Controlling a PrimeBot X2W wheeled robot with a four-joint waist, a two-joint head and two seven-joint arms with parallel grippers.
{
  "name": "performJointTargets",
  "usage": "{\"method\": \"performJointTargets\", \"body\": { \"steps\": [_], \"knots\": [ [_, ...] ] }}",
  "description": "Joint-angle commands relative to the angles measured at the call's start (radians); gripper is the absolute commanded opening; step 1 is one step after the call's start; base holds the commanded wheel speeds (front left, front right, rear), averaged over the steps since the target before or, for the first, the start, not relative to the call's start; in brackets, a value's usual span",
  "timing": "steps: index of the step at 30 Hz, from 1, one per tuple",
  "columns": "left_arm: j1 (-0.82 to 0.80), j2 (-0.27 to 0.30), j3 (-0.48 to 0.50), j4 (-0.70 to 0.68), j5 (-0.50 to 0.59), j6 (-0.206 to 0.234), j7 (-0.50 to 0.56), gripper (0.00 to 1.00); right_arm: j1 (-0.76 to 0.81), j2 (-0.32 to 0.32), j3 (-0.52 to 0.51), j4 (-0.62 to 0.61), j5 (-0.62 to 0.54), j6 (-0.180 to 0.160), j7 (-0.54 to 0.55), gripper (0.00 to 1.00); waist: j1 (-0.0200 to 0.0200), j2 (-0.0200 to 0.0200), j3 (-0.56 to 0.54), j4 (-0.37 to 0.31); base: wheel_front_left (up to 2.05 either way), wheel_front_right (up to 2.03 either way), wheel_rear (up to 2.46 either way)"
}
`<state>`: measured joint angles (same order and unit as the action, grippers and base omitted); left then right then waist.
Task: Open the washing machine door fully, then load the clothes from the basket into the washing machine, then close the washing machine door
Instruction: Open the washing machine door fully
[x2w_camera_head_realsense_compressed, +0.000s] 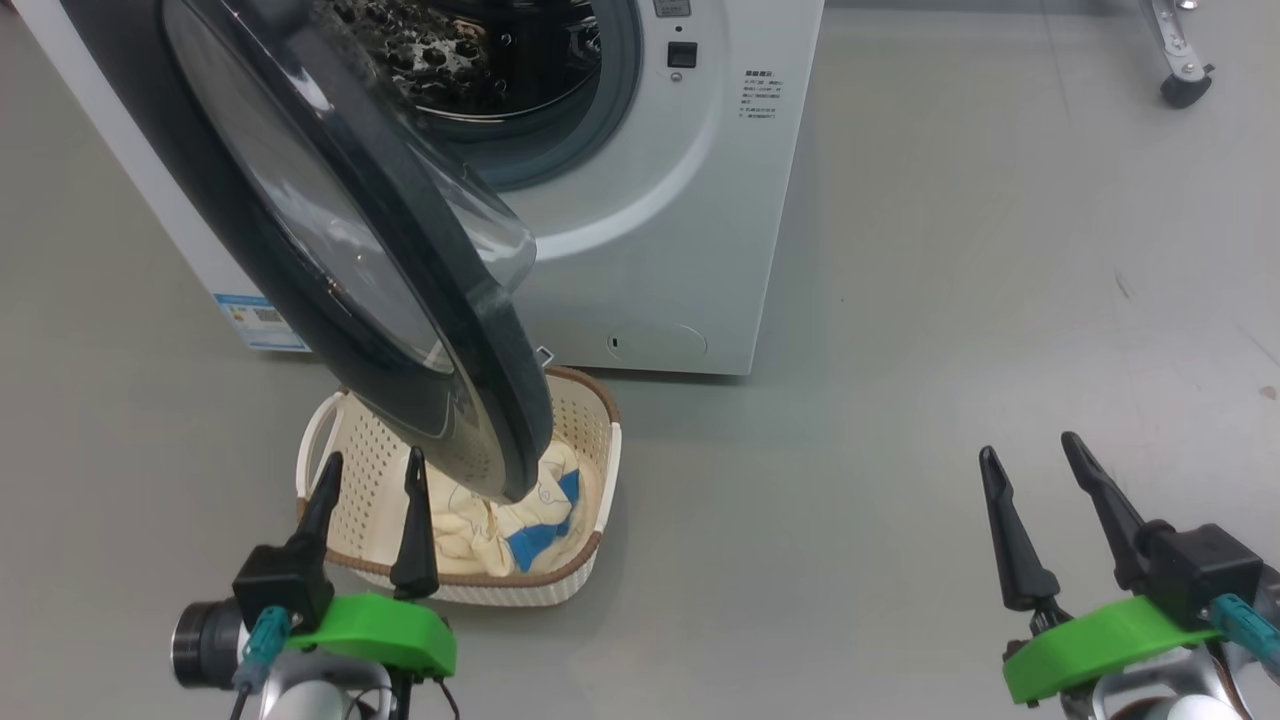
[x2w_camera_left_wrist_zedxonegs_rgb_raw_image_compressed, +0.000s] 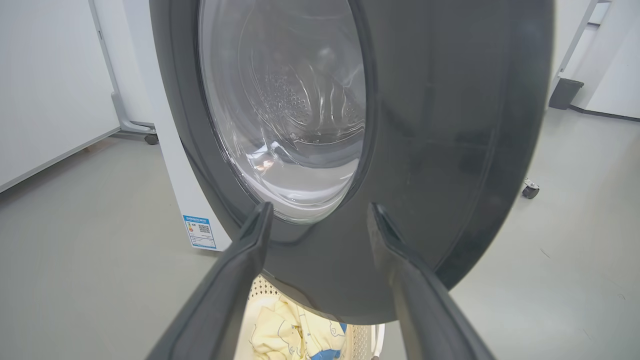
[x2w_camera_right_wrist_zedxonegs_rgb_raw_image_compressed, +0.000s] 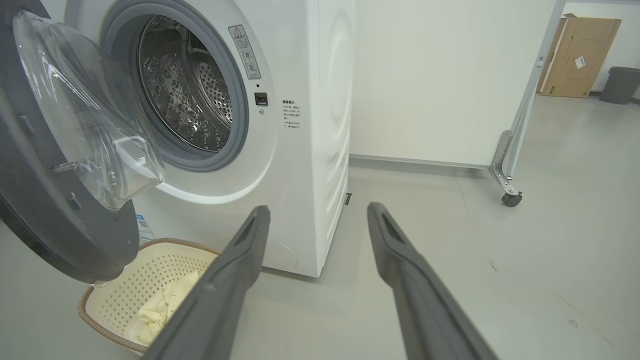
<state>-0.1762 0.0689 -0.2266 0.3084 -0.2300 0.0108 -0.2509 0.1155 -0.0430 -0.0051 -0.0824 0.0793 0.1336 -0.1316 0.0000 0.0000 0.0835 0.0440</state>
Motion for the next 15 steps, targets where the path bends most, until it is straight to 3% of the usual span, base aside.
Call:
{"method": "performJointTargets", "body": {
  "steps": [1, 3, 4, 5, 6, 7, 15],
  "knots": [
    [-0.019, 0.021, 0.033, -0.029, -0.003, 0.008, -0.011, 1.0, -0.02, -0.007, 0.02, -0.031, 0.004, -0.003, -0.002, 1.0, 0.0, 0.0, -0.001, 0.0, 0.0, 0.0, 0.0],
    [-0.017, 0.022, 0.032, -0.028, -0.003, 0.007, -0.011, 1.0, -0.018, -0.007, 0.022, -0.03, 0.005, -0.003, -0.002, 1.0, 0.0, 0.0, -0.004, 0.0, 0.0, 0.0, 0.0],
    [-0.017, 0.024, 0.032, -0.026, -0.004, 0.008, -0.011, 0.84, -0.017, -0.007, 0.023, -0.029, 0.006, -0.003, -0.001, 1.0, 0.0, 0.0, -0.005, 0.0, 0.0, 0.0, 0.0],
    [-0.017, 0.025, 0.032, -0.025, -0.004, 0.008, -0.011, 0.33, -0.016, -0.007, 0.024, -0.029, 0.006, -0.003, -0.001, 1.0, 0.0, 0.0, -0.006, 0.0, 0.0, 0.0, 0.0],
    [-0.017, 0.026, 0.031, -0.023, -0.005, 0.008, -0.011, 0.07, -0.016, -0.007, 0.024, -0.029, 0.006, -0.003, -0.001, 1.0, 0.0, 0.0, -0.006, 0.0, 0.0, 0.0, 0.0],
    [-0.018, 0.026, 0.03, -0.021, -0.006, 0.007, -0.01, 0.0, -0.017, -0.007, 0.024, -0.029, 0.006, -0.003, -0.001, 1.0, 0.0, 0.0, -0.006, -0.001, 0.0, 0.0, 0.0],
    [-0.032, 0.034, 0.034, -0.021, -0.018, 0.012, 0.004, 0.0, -0.015, -0.007, 0.023, -0.026, 0.005, -0.003, 0.003, 1.0, 0.0, 0.0, -0.009, -0.002, 0.0, 0.0, 0.0]
  ]
}}
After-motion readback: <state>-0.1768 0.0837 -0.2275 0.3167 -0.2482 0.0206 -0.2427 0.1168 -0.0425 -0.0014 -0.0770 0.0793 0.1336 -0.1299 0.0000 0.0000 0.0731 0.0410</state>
